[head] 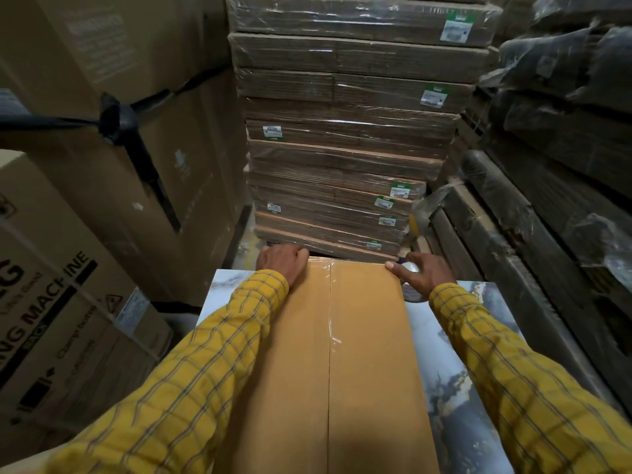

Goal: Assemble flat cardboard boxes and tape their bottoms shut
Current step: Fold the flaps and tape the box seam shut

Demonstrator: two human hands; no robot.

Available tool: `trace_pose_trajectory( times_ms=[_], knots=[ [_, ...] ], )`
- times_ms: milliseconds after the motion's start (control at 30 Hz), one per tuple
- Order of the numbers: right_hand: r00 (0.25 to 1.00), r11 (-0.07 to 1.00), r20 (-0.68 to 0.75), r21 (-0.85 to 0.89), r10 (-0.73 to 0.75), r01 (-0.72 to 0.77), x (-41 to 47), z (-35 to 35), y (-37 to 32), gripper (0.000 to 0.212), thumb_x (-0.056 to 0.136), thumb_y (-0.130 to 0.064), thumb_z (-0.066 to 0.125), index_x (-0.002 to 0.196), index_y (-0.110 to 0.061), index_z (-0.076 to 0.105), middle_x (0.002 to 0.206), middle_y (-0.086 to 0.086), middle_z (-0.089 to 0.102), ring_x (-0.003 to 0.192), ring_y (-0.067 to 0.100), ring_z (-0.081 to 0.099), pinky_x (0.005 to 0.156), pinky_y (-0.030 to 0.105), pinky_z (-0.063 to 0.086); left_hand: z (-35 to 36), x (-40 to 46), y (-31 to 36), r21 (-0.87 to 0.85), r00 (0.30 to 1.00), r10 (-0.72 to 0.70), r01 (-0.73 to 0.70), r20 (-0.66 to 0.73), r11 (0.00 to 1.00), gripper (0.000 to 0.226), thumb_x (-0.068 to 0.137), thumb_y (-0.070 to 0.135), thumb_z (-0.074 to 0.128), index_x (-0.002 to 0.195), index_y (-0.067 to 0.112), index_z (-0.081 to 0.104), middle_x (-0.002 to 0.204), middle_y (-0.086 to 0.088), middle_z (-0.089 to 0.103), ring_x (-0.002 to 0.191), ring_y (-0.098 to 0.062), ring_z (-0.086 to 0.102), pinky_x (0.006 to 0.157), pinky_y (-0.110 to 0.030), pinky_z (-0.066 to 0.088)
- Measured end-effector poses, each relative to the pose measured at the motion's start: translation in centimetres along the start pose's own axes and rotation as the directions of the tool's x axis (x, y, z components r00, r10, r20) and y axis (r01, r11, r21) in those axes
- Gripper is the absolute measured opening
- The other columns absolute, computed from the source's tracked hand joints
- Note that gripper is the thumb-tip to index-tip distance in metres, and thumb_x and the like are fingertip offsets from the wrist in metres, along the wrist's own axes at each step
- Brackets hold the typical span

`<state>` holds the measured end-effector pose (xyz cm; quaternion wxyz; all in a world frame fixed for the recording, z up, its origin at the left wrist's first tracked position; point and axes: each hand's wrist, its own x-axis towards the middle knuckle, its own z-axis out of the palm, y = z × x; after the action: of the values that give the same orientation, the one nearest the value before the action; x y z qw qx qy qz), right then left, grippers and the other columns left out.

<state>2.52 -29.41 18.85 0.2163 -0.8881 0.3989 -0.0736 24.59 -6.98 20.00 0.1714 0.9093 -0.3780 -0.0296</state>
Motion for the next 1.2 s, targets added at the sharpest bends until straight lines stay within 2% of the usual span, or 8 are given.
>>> trace_pose_trajectory(
  times_ms=[167, 333, 567, 633, 733, 833, 1033, 1200],
  knots=[
    [1.0, 1.0, 0.019, -0.029, -0.003, 0.004, -0.4, -0.5, -0.5, 0.079, 0.081, -0.079, 0.056, 0.123, -0.014, 0.071, 0.125, 0.011, 0.07, 0.113, 0.033, 0.063, 0.094, 0.039, 0.048, -1.5, 0.7, 2.0, 0.131, 0.99, -0.008, -0.01, 0.14, 0.991, 0.048, 0.103, 0.036, 0.025, 0.099, 0.01, 0.065, 0.105, -0.015, 0.068, 0.098, -0.029, 0.06, 0.095, -0.039, 0.042],
    [1.0, 1.0, 0.028, -0.028, 0.002, -0.001, -0.7, -0.7, -0.8, 0.089, 0.075, -0.086, 0.049, 0.124, -0.014, 0.07, 0.125, 0.011, 0.069, 0.114, 0.034, 0.062, 0.096, 0.041, 0.048, 0.0, -0.6, 4.8, -0.133, 0.943, 0.216, -0.187, 0.252, 0.973, 0.034, 0.103, 0.029, 0.036, 0.126, 0.021, 0.059, 0.126, -0.01, 0.064, 0.111, -0.027, 0.058, 0.103, -0.039, 0.041],
    [0.998, 0.999, 0.052, -0.005, 0.035, -0.035, -0.7, -0.8, -1.0, 0.101, 0.067, -0.094, 0.043, 0.13, -0.018, 0.067, 0.13, 0.009, 0.067, 0.12, 0.034, 0.06, 0.102, 0.046, 0.046, -0.3, 1.5, 7.7, 0.115, 0.936, 0.054, -0.1, 0.348, 0.988, 0.052, 0.103, 0.045, 0.026, 0.125, 0.013, 0.062, 0.135, -0.016, 0.058, 0.124, -0.033, 0.051, 0.105, -0.047, 0.037],
    [0.998, 0.999, 0.058, 0.005, 0.036, -0.037, -0.8, -0.9, -1.1, 0.097, 0.07, -0.091, 0.046, 0.128, -0.017, 0.067, 0.128, 0.01, 0.068, 0.117, 0.035, 0.061, 0.099, 0.045, 0.048, -0.1, 1.8, 9.5, 0.171, 0.935, 0.105, -0.171, 0.338, 0.97, 0.058, 0.1, 0.052, 0.026, 0.132, 0.016, 0.058, 0.141, -0.014, 0.052, 0.13, -0.033, 0.046, 0.106, -0.047, 0.038],
    [0.997, 0.999, 0.071, 0.018, 0.033, -0.034, -0.7, -1.0, -0.8, 0.086, 0.077, -0.082, 0.054, 0.13, -0.016, 0.066, 0.131, 0.012, 0.067, 0.119, 0.034, 0.06, 0.098, 0.042, 0.048, 1.8, 0.5, 12.5, 0.03, 0.888, 0.261, -0.294, 0.379, 0.955, 0.07, 0.087, 0.073, 0.041, 0.132, 0.021, 0.053, 0.138, -0.009, 0.056, 0.125, -0.031, 0.052, 0.103, -0.048, 0.04],
    [0.996, 0.998, 0.078, 0.032, 0.045, -0.048, -0.6, -1.1, -0.8, 0.08, 0.083, -0.076, 0.059, 0.134, -0.014, 0.064, 0.135, 0.012, 0.064, 0.123, 0.034, 0.059, 0.101, 0.042, 0.048, 4.0, -1.7, 14.3, 0.062, 0.901, 0.263, -0.302, 0.345, 0.951, 0.105, 0.051, 0.098, 0.039, 0.125, 0.024, 0.051, 0.134, -0.002, 0.056, 0.123, -0.029, 0.05, 0.104, -0.056, 0.033],
    [0.997, 0.995, 0.062, 0.079, 0.051, -0.056, -0.3, -0.5, 0.4, 0.077, 0.083, -0.076, 0.058, 0.127, -0.013, 0.068, 0.129, 0.011, 0.068, 0.119, 0.033, 0.061, 0.102, 0.046, 0.047, 4.9, -0.1, 15.3, 0.067, 0.899, 0.184, -0.228, 0.398, 0.971, 0.094, 0.061, 0.081, 0.064, 0.137, 0.03, 0.043, 0.144, -0.003, 0.051, 0.133, -0.033, 0.04, 0.109, -0.057, 0.023],
    [0.995, 0.989, 0.031, 0.109, 0.094, -0.097, 0.0, -0.3, 1.1, 0.072, 0.085, -0.074, 0.057, 0.122, -0.013, 0.069, 0.126, 0.012, 0.069, 0.116, 0.033, 0.061, 0.098, 0.042, 0.047, 5.1, 0.9, 15.8, 0.087, 0.89, 0.247, -0.301, 0.384, 0.95, 0.091, 0.061, 0.081, 0.063, 0.135, 0.032, 0.043, 0.139, -0.004, 0.055, 0.13, -0.033, 0.043, 0.103, -0.055, 0.025]
  ],
)
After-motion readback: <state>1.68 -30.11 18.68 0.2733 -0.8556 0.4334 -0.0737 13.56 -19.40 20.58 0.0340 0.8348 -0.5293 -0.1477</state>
